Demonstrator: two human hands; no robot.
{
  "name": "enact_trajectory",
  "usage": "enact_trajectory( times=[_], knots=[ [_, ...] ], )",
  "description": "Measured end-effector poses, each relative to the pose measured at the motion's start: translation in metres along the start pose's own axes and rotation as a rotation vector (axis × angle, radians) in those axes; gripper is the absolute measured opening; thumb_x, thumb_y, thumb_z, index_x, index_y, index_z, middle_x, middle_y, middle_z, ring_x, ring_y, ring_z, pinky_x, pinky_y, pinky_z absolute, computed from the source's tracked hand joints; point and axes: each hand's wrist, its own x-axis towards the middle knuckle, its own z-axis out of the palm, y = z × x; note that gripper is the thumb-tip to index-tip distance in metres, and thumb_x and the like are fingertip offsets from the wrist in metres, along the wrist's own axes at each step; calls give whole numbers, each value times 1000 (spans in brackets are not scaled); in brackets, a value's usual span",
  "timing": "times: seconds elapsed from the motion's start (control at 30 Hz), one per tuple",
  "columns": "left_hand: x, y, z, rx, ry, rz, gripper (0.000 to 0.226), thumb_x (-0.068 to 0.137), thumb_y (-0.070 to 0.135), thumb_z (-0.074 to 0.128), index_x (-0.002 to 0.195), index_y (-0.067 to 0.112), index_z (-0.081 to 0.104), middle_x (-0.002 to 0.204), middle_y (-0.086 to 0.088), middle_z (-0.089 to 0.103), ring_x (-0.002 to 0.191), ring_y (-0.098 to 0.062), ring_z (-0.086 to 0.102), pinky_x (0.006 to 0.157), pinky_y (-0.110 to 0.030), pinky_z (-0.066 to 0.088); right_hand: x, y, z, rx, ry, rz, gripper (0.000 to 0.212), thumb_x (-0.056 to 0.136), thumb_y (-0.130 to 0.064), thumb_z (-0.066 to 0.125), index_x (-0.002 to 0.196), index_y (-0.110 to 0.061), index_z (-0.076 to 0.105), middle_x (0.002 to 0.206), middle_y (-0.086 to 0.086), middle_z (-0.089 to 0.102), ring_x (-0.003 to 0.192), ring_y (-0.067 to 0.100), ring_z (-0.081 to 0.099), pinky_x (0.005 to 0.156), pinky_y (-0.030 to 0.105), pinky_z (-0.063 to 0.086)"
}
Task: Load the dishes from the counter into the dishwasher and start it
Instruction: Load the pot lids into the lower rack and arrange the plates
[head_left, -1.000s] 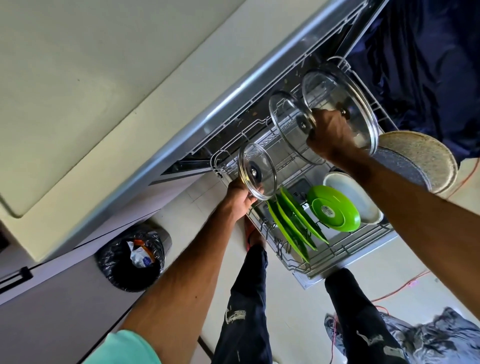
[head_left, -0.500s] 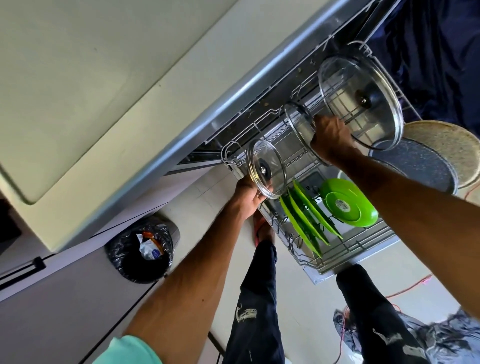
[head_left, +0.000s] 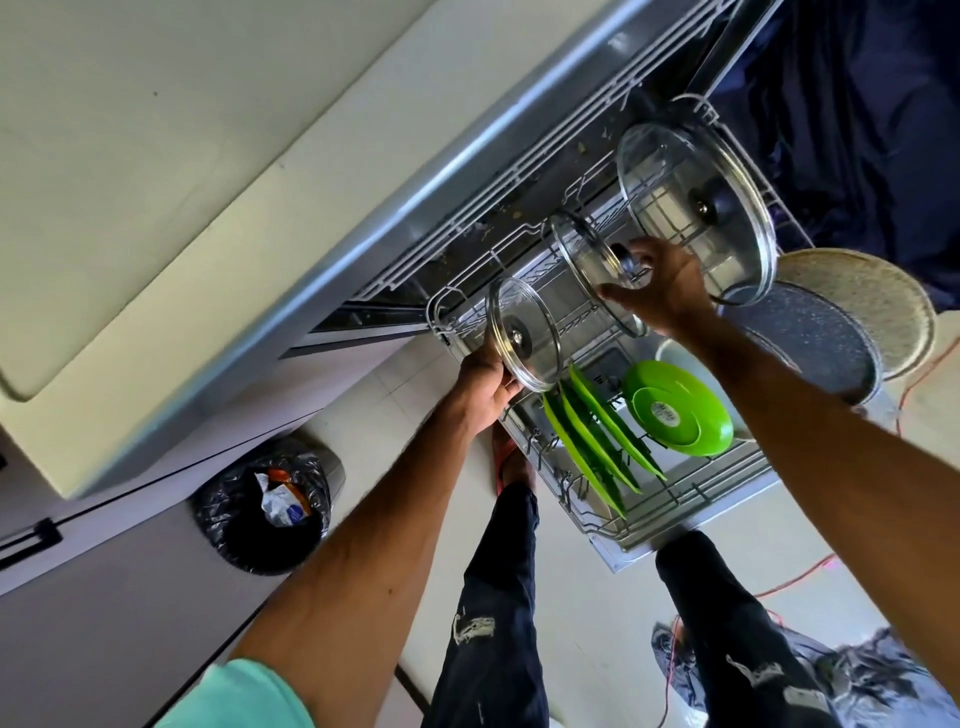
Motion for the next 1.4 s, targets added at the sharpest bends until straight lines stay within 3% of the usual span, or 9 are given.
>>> enact_trajectory(
  times=[0.13, 0.27, 0.4, 0.6, 0.77, 0.87, 1.07, 1.2, 1.4],
  knots=[
    [1, -2, 5, 22, -31, 30, 40, 101, 35, 58, 126, 4, 58, 123, -17, 68, 120, -30, 63, 90, -35, 57, -43, -14, 2, 246, 236, -75, 34, 89, -27, 73, 114, -5, 66, 108, 9, 71, 91, 17, 69, 72, 39, 62],
    [-6, -1, 16, 92, -136, 147, 57, 96, 49, 62, 126, 0, 59, 125, -20, 67, 121, -32, 63, 105, -46, 51, -93, -54, -4, 437, -74, 112, 52, 88, -59, 66, 124, -21, 65, 121, -7, 67, 96, 3, 68, 69, 25, 60],
    [-34, 14, 41, 106, -352, 282, 44, 106, 27, 51, 135, -6, 50, 116, -18, 66, 93, -22, 67, 77, -29, 60, -99, -52, -14, 624, -112, 379, 63, 79, -77, 62, 116, -25, 62, 119, 1, 69, 103, 18, 67, 90, 44, 57],
    [-64, 43, 107, 343, -522, 379, 16, 86, 19, 54, 81, 16, 69, 65, 7, 64, 61, -6, 62, 61, -21, 54, -63, -24, -65, 1127, -164, 591, 17, 89, -7, 72, 105, -12, 68, 84, 3, 78, 71, 23, 76, 77, 45, 61],
    [-8, 53, 122, 649, -132, 566, 21, 96, 29, 68, 106, 11, 69, 107, -13, 74, 89, -18, 73, 71, -29, 60, -27, 4, -101, 681, 88, 353, 18, 86, -22, 69, 102, -15, 68, 92, 10, 75, 80, 31, 74, 75, 47, 61],
    [6, 48, 119, 837, 112, 866, 28, 96, 27, 66, 117, 8, 68, 117, -15, 71, 97, -22, 71, 71, -9, 52, -10, 1, -106, 129, 256, 66, 19, 92, -23, 56, 103, -11, 66, 86, 15, 71, 75, 36, 67, 63, 33, 50],
    [25, 34, 118, 1251, 112, 1011, 57, 96, 25, 63, 150, 29, 43, 126, -9, 58, 100, -10, 59, 61, -6, 43, 15, -21, -63, -199, 255, -232, 42, 89, 6, 50, 130, -3, 58, 90, 21, 71, 72, 35, 67, 60, 30, 44],
    [22, 31, 121, 1242, 94, 1047, 60, 98, 15, 61, 154, 20, 39, 131, -12, 54, 110, -14, 55, 90, -28, 56, 35, -10, -37, -333, 62, -97, 39, 95, -12, 58, 131, 0, 50, 117, 25, 62, 106, 41, 61, 89, 45, 48],
    [20, 35, 118, 1294, 49, 1063, 60, 100, 9, 55, 155, 16, 35, 132, -12, 51, 115, -19, 55, 96, -33, 54, 63, 25, -25, -299, -20, -44, 43, 100, -23, 56, 136, -1, 49, 127, 27, 58, 117, 42, 56, 99, 47, 42]
  ],
)
